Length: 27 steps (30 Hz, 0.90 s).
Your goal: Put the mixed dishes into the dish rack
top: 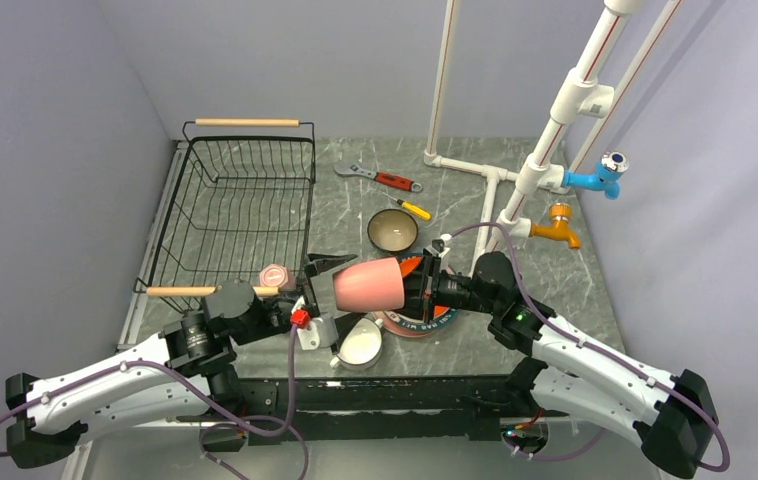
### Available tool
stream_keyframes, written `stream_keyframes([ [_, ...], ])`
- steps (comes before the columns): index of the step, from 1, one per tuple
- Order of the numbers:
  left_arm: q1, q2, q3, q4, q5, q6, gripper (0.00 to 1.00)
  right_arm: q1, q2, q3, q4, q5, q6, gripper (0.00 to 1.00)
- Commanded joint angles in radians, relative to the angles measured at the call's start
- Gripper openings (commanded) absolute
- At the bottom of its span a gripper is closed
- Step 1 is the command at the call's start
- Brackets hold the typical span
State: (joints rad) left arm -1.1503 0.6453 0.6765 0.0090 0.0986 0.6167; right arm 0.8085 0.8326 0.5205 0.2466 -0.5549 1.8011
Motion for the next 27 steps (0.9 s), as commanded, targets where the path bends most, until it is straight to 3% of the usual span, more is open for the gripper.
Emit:
stream_keyframes([
  [1, 0.031, 0.016, 0.024, 0.065, 0.108, -0.023, 0.99, 0.002, -0.012, 0.068, 0.156, -0.061, 0.037, 0.00],
  [5, 0.041, 0.014, 0.020, 0.086, 0.129, -0.026, 0.97, 0.002, -0.007, 0.072, 0.157, -0.065, 0.037, 0.00],
  [8, 0.043, 0.021, 0.032, 0.074, 0.141, -0.020, 0.88, 0.001, 0.001, 0.067, 0.180, -0.071, 0.045, 0.00],
  [12, 0.044, 0.005, 0.025, 0.103, 0.131, -0.022, 0.54, 0.002, 0.004, 0.060, 0.187, -0.070, 0.046, 0.00],
  [15, 0.044, -0.019, 0.027, 0.108, 0.133, -0.029, 0.34, 0.002, 0.006, 0.043, 0.206, -0.064, 0.057, 0.00],
  [19, 0.044, -0.022, 0.058, 0.064, 0.159, -0.048, 0.11, 0.002, 0.017, 0.032, 0.239, -0.061, 0.069, 0.00],
  [22, 0.044, -0.020, 0.068, 0.036, 0.180, -0.058, 0.02, 0.002, 0.033, 0.032, 0.251, -0.064, 0.068, 0.00],
  [24, 0.044, -0.020, 0.071, 0.022, 0.168, -0.066, 0.00, 0.002, 0.045, 0.028, 0.268, -0.062, 0.067, 0.07],
  [27, 0.044, -0.017, 0.090, -0.011, 0.152, -0.091, 0.00, 0.001, 0.047, 0.023, 0.256, -0.050, 0.046, 0.30],
])
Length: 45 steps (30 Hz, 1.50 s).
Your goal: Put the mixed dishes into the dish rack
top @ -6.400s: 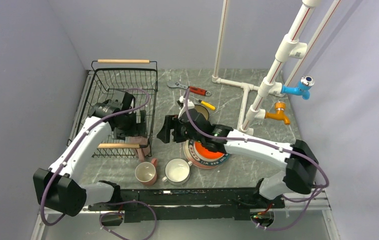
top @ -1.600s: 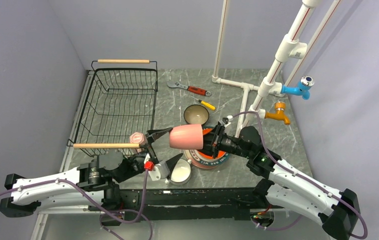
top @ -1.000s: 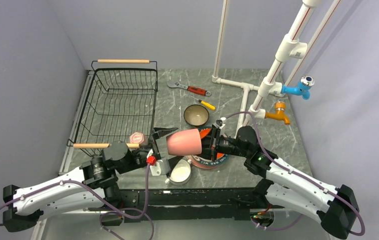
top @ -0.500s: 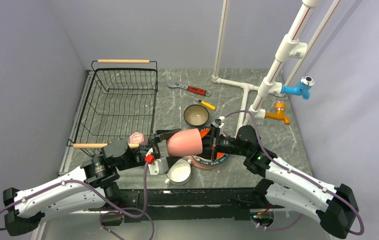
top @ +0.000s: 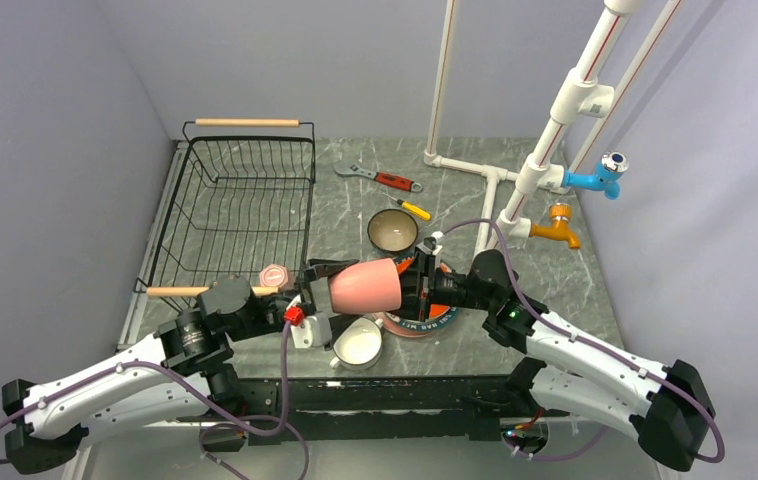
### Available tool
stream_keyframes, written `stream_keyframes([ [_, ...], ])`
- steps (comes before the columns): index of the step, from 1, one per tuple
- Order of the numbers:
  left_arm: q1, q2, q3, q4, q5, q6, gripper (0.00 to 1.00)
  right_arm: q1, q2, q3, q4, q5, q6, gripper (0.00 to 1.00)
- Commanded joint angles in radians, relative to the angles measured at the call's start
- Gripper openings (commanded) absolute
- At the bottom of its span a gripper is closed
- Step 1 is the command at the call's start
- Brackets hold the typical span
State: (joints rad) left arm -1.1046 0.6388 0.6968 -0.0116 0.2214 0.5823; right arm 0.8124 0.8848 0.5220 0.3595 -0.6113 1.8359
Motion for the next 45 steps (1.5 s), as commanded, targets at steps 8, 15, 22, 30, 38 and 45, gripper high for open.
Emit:
stream_keyframes([
  [8, 0.000, -0.027, 0.128, -0.084, -0.087, -0.194, 0.00, -0.023, -0.001, -0.047, 0.217, 0.027, 0.022, 0.67],
  [15, 0.013, 0.004, 0.239, -0.189, -0.214, -0.320, 0.00, -0.043, -0.001, -0.058, 0.213, 0.016, -0.011, 0.90],
  [22, 0.068, 0.112, 0.459, -0.407, -0.364, -0.443, 0.00, -0.100, -0.081, -0.031, -0.053, 0.029, -0.118, 0.93],
  [30, 0.321, 0.267, 0.742, -0.718, -0.444, -0.506, 0.00, -0.197, -0.173, -0.057, -0.218, 0.006, -0.190, 0.90],
  [38, 0.709, 0.503, 0.908, -1.011, -0.403, -0.624, 0.00, -0.223, -0.213, -0.065, -0.288, 0.005, -0.218, 0.89],
  [45, 0.846, 0.602, 0.795, -1.091, -0.440, -0.789, 0.00, -0.225, -0.226, -0.052, -0.309, 0.022, -0.235, 0.89],
])
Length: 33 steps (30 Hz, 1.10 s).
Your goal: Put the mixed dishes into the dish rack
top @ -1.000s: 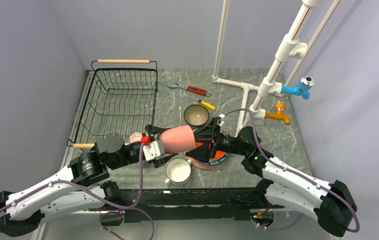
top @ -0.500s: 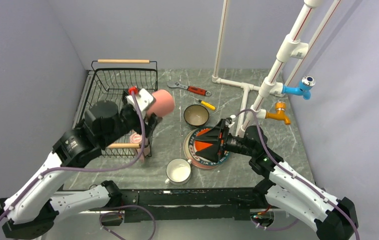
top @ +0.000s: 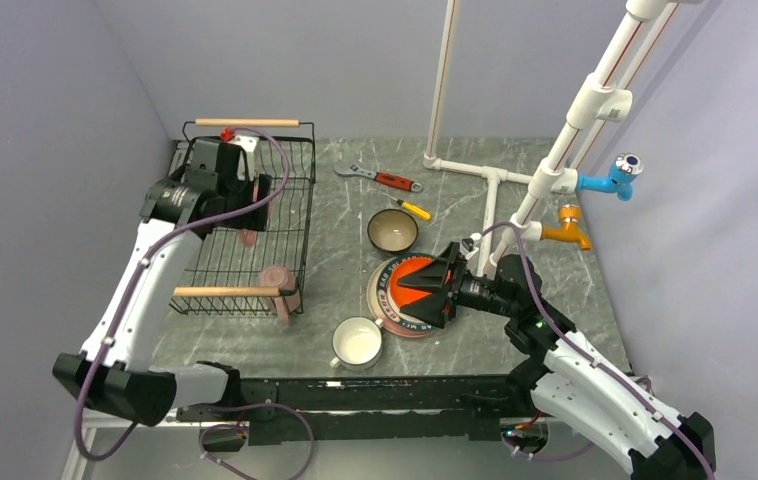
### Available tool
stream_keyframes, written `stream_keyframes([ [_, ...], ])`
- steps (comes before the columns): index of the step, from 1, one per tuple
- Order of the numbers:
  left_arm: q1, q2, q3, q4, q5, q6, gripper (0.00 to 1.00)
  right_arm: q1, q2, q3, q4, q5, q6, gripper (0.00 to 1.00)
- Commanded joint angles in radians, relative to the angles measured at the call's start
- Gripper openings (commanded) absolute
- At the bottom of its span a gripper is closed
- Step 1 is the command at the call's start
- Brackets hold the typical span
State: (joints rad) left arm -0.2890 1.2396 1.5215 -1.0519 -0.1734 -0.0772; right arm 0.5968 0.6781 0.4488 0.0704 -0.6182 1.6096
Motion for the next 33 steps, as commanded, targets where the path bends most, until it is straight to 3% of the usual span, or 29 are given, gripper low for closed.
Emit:
stream_keyframes([
  [1, 0.034, 0.005, -0.050, -0.052, -0.043, -0.141, 0.00, -0.010, -0.014, 0.032, -0.028, 0.030, -0.018, 0.89],
  [6, 0.037, 0.020, -0.132, -0.058, -0.039, -0.196, 0.00, -0.010, 0.021, 0.115, -0.092, 0.026, -0.133, 0.90],
  [10, 0.039, 0.029, -0.211, -0.055, -0.032, -0.219, 0.00, 0.003, 0.039, 0.177, -0.055, -0.020, -0.309, 0.99],
  [15, 0.039, 0.055, -0.271, -0.070, -0.093, -0.249, 0.00, 0.045, -0.013, 0.259, -0.224, 0.107, -0.500, 0.99],
  [33, 0.111, 0.083, -0.396, -0.020, -0.034, -0.300, 0.00, 0.159, 0.058, 0.252, -0.165, 0.129, -0.547, 0.99],
])
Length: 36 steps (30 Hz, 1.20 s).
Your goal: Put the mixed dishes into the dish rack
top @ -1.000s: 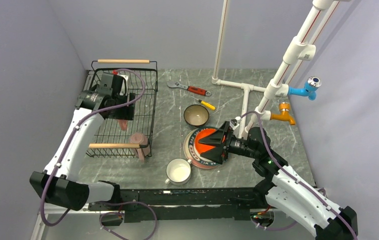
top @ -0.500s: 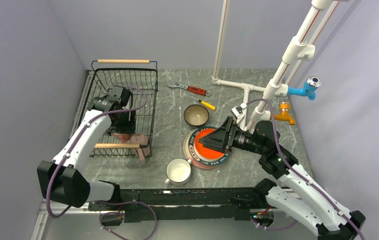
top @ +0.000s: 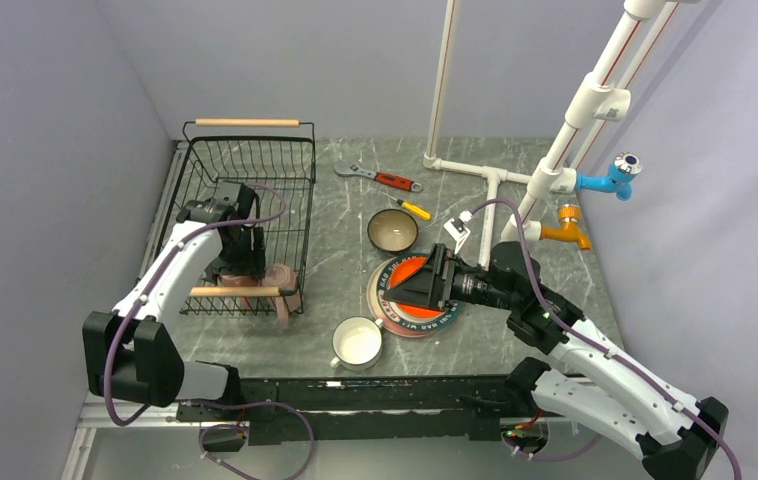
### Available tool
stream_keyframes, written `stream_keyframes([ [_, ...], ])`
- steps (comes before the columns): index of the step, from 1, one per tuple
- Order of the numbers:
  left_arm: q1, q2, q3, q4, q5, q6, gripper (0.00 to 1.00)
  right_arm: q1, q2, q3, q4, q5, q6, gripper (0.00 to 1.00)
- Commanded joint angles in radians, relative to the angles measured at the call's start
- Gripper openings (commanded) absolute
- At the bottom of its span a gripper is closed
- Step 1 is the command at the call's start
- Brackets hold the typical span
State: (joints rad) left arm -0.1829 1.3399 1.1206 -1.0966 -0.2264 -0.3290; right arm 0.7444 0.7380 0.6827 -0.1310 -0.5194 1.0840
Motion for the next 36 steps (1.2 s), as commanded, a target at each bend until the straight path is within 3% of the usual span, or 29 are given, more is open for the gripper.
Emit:
stream_keyframes([
  [1, 0.005, -0.017, 0.003, 0.020, 0.021, -0.053, 0.00, 0.014, -0.001, 0.016, 0.040, 0.032, -0.020, 0.99],
  [14, 0.042, 0.054, -0.070, 0.042, 0.108, -0.049, 0.01, 0.029, 0.010, 0.026, 0.027, 0.047, -0.029, 0.99],
  [16, 0.049, 0.064, -0.072, 0.043, 0.121, -0.038, 0.14, 0.028, 0.006, 0.025, 0.022, 0.052, -0.030, 0.99],
  [20, 0.051, 0.065, -0.080, 0.045, 0.132, -0.024, 0.50, 0.030, 0.003, 0.022, 0.022, 0.053, -0.030, 0.99],
  [24, 0.053, 0.052, -0.072, 0.030, 0.124, -0.019, 0.95, 0.029, 0.009, 0.026, 0.024, 0.048, -0.033, 0.99],
  [26, 0.053, 0.046, -0.066, 0.024, 0.130, -0.020, 0.99, 0.031, 0.014, 0.030, 0.021, 0.048, -0.037, 0.99],
  [36, 0.053, -0.009, 0.011, -0.026, 0.119, -0.015, 0.99, 0.030, 0.024, 0.034, 0.018, 0.048, -0.038, 0.99],
])
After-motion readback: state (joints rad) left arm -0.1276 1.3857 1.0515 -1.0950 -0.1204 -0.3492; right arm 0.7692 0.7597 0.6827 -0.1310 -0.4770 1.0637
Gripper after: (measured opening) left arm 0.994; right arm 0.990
